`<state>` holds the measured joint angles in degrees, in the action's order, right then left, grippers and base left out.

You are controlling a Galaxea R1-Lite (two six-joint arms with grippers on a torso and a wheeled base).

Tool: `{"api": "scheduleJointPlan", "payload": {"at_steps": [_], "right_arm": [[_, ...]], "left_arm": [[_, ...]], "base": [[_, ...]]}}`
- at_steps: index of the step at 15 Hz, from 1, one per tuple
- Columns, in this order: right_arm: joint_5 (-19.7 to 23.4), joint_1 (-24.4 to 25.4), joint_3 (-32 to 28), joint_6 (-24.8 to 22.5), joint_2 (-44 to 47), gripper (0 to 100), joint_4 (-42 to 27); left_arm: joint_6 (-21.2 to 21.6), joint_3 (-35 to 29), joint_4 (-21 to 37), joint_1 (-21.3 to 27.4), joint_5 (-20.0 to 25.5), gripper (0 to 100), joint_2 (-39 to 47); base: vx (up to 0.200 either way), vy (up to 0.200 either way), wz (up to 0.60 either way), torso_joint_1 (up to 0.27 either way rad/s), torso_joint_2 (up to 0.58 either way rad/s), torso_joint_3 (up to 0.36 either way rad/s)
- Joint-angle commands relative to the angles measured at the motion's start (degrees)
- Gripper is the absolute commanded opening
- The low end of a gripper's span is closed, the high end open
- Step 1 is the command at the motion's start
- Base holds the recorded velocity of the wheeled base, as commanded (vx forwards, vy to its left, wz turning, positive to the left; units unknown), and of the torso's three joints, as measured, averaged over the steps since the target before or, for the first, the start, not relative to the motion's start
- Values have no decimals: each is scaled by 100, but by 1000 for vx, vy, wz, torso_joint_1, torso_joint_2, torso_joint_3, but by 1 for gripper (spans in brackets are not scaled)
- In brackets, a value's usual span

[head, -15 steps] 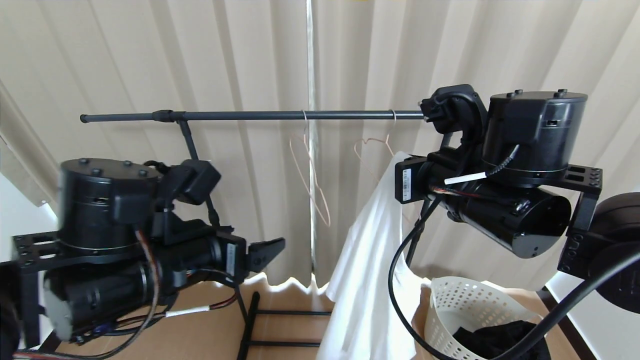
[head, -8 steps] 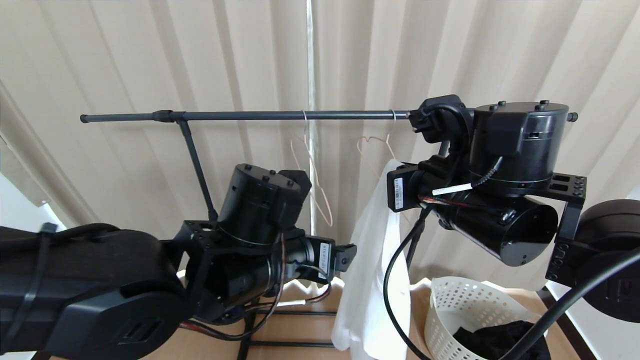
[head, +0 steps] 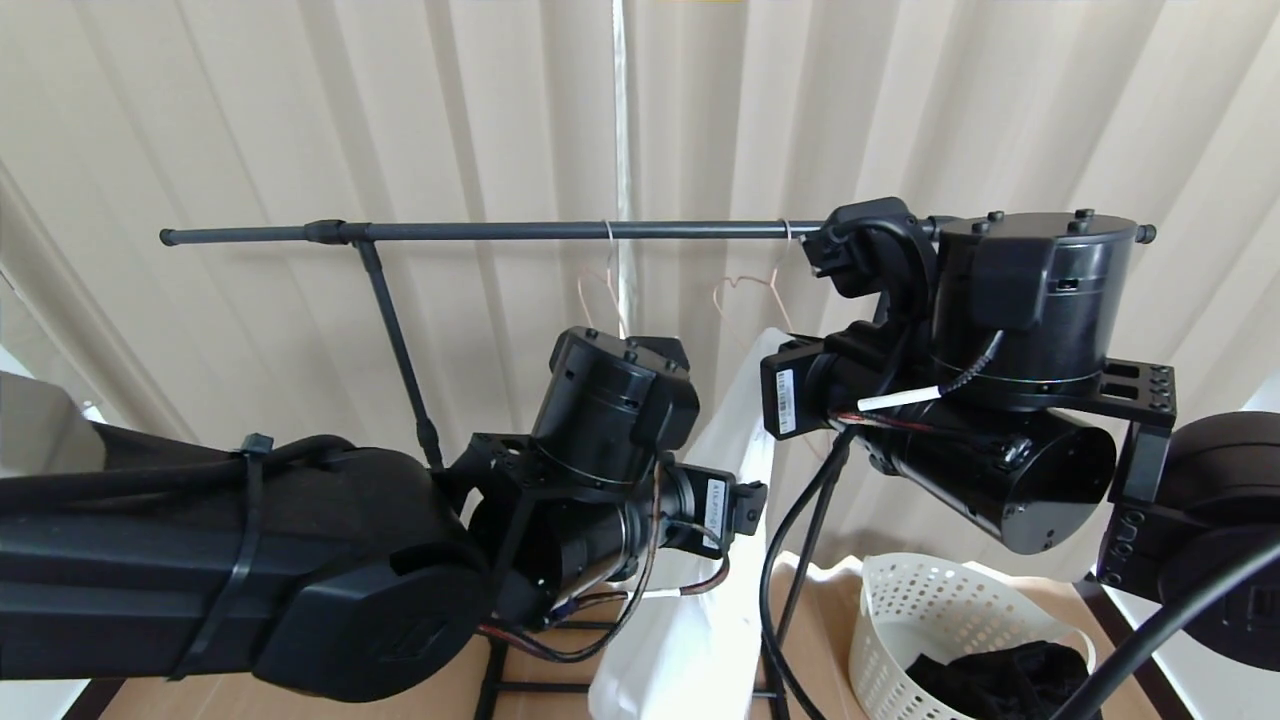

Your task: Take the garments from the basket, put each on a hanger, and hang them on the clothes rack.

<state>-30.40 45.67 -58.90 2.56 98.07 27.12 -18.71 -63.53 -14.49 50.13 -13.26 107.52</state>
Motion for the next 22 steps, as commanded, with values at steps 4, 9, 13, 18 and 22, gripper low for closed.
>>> {"api": "scheduleJointPlan", "payload": {"at_steps": [4,9,13,18,22], "right_arm": [[-1,144,90,-10,-218,0,3],[-9,144,99,-10,-385,0,-5],[-1,65,90,-36,-605,0,-14],[-9,-295,90,-89,-632,0,-32],[-36,-488,371,-528,-675,0,-5]], "left_arm": [[-141,-327,-1,-205,-1152,100,498],[-238,209,-36,-372,-1433,100,489],[-396,763,-36,-530,-1442,100,621],[-317,921,-1,-513,-1811,0,181],[570,877,201,-820,-1908,0,-1277]], "base": [[0,0,0,0,0,0],[0,0,0,0,0,0],[0,0,0,0,0,0],[0,0,0,0,0,0],[0,0,0,0,0,0]]}}
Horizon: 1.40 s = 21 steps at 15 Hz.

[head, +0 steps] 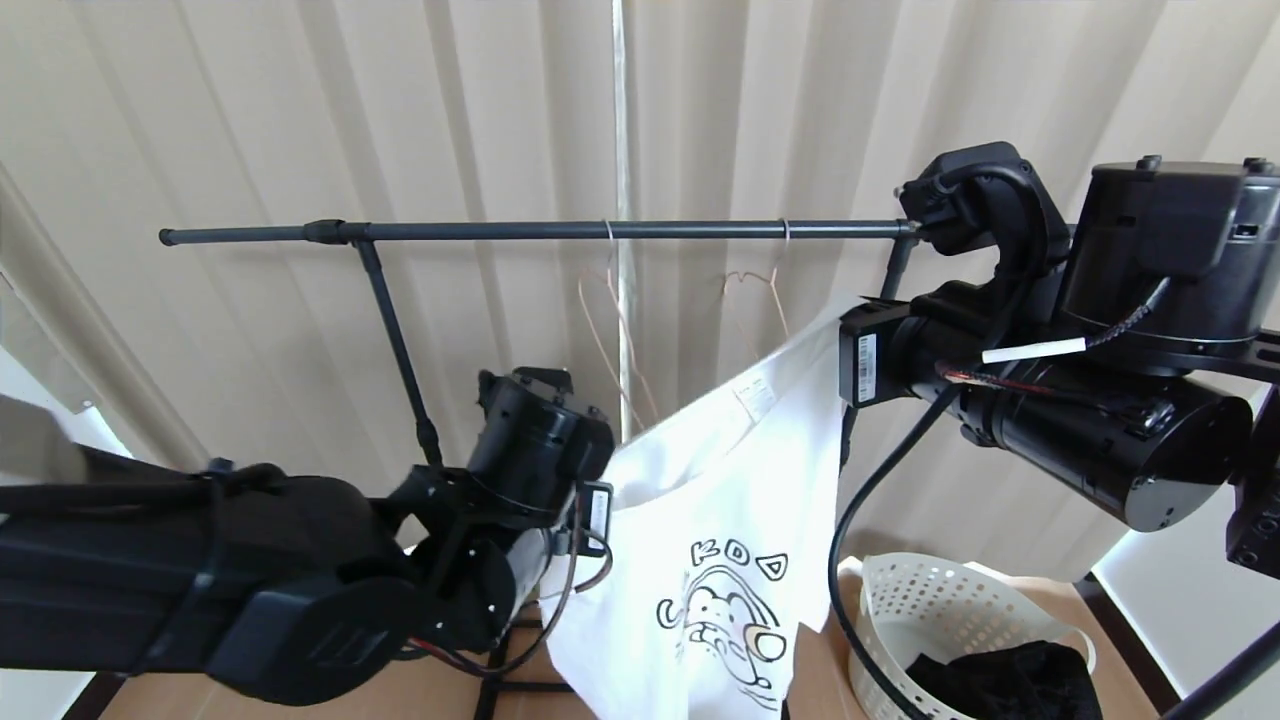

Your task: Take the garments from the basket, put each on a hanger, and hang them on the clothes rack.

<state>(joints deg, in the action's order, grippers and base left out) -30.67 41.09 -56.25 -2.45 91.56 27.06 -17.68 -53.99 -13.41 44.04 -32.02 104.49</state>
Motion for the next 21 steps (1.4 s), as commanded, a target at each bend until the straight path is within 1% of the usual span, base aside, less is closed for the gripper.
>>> {"api": "scheduleJointPlan", "payload": {"at_steps": [1,2,3,4,7,9,13,21], "right_arm": [[-53,-31,140,-36,-16,0,1],[-246,118,158,-89,72,0,10],[-361,188,114,-80,125,0,53],[-396,188,114,-80,134,0,273],[-405,188,140,-159,142,0,924],[-405,188,132,-150,116,0,932],[-396,188,140,-168,107,0,1249],[-396,197,149,-168,134,0,1249]], "left_arm": [[748,-191,102,-291,-32,0,-1132],[1223,-595,102,-476,-32,0,-1317],[1232,-718,110,-493,-32,0,-1352],[1232,-718,110,-493,-32,0,-1431],[1249,-630,102,-493,-32,0,-1642],[1267,-656,110,-493,-41,0,-1677],[1258,-560,102,-502,-41,0,-1853],[1258,-560,102,-502,-49,0,-1870]], "base": [[0,0,0,0,0,0],[0,0,0,0,0,0],[0,0,0,0,0,0],[0,0,0,0,0,0],[0,0,0,0,0,0],[0,0,0,0,0,0],[0,0,0,0,0,0],[0,0,0,0,0,0]]}}
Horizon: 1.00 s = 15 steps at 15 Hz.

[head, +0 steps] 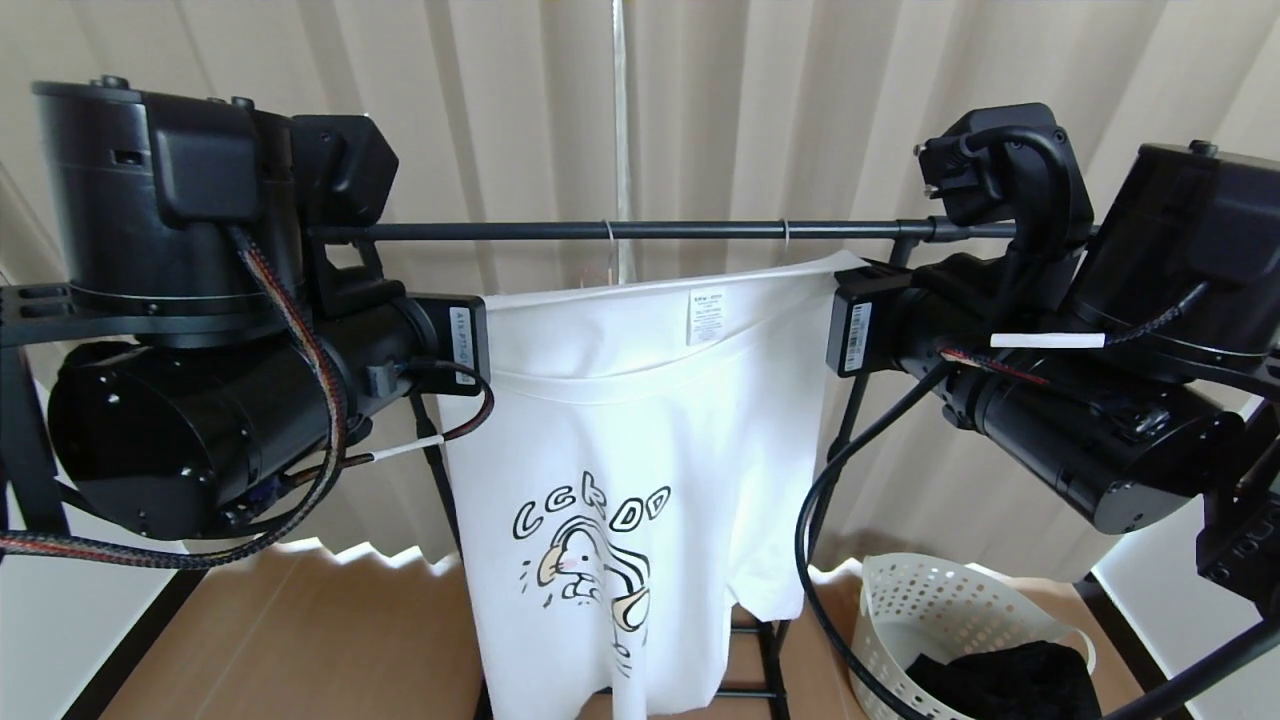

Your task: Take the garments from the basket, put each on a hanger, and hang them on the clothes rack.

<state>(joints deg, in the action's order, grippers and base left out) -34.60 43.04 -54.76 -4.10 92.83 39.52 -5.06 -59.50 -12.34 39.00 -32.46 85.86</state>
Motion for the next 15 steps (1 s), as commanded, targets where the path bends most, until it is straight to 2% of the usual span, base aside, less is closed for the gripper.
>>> {"api": "scheduleJointPlan", "payload": {"at_steps": [1,5,7,10,12,14,15], "right_arm": [[-3,-7,0,-3,7,0,3],[-3,-7,88,-127,-63,0,12],[6,-15,203,-232,-169,0,3],[190,-15,791,-830,-485,0,3],[542,-15,1222,-1155,-687,0,3],[1517,29,1749,-1700,-1127,0,-59],[1676,108,1820,-1709,-1153,0,-76]], "left_arm": [[-4,0,-6,3,3,0,1],[14,-79,-6,-6,3,0,80],[93,-334,-41,3,12,0,379],[110,-1046,-50,-6,30,0,950],[119,-1477,-50,-24,30,0,1293],[154,-2030,-50,-6,30,0,1733],[190,-2136,-50,3,30,0,1812]], "base": [[0,0,0,0,0,0],[0,0,0,0,0,0],[0,0,0,0,0,0],[0,0,0,0,0,0],[0,0,0,0,0,0],[0,0,0,0,0,0],[0,0,0,0,0,0]]}}
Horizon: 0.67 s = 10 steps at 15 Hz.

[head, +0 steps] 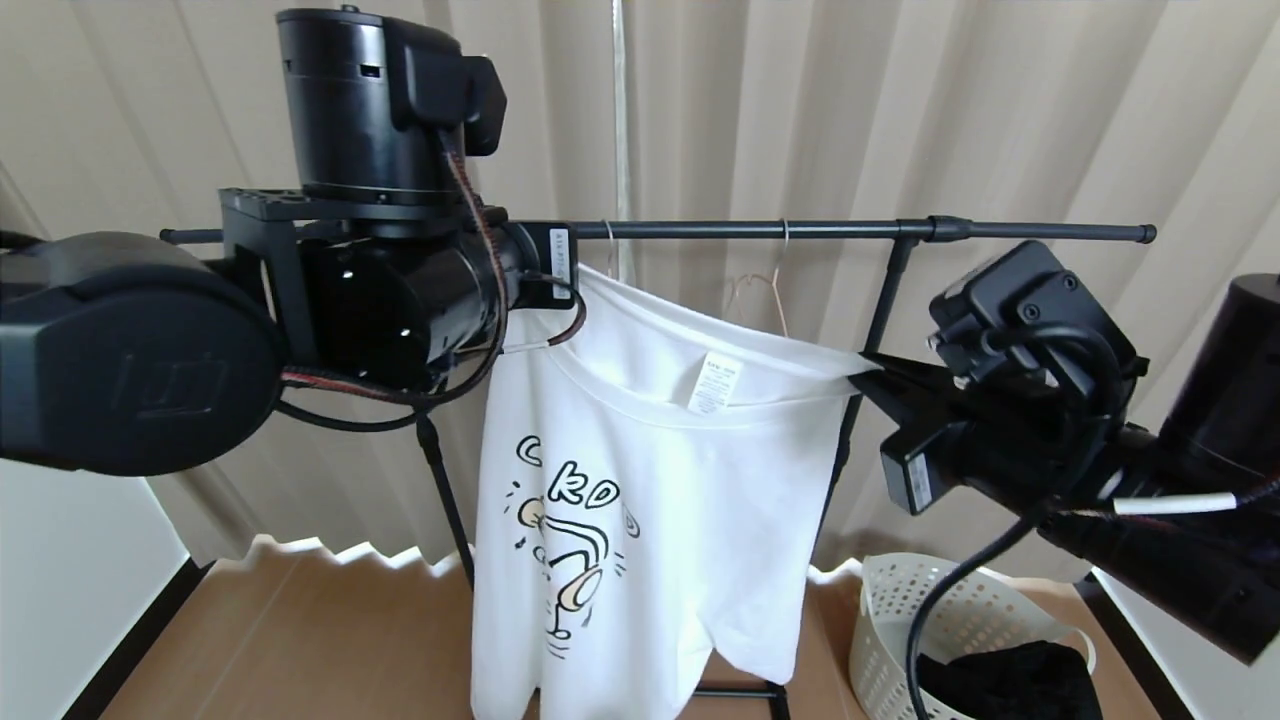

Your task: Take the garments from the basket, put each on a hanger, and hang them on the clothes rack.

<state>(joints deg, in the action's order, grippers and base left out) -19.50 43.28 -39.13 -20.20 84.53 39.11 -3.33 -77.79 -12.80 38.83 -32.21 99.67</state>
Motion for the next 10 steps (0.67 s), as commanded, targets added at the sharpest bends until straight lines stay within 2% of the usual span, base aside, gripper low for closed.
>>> {"api": "scheduleJointPlan", "payload": {"at_steps": [1,3,5,6,8,10], "right_arm": [[272,313,318,-89,-341,0,-35],[377,1095,442,148,-121,0,-26],[852,1587,442,710,248,0,36],[913,1921,398,992,362,0,44],[1107,2361,-7,2125,776,0,141],[1072,2378,-517,2952,1136,0,220]], "left_arm": [[78,-421,-12,28,4,0,510],[262,-791,-12,81,4,0,703],[412,-1019,-3,195,4,0,782],[491,-1045,-3,239,4,0,800],[570,-1054,-12,266,-5,0,817],[579,-1089,-3,345,-14,0,835]], "base": [[0,0,0,0,0,0],[0,0,0,0,0,0],[0,0,0,0,0,0],[0,0,0,0,0,0],[0,0,0,0,0,0],[0,0,0,0,0,0]]}}
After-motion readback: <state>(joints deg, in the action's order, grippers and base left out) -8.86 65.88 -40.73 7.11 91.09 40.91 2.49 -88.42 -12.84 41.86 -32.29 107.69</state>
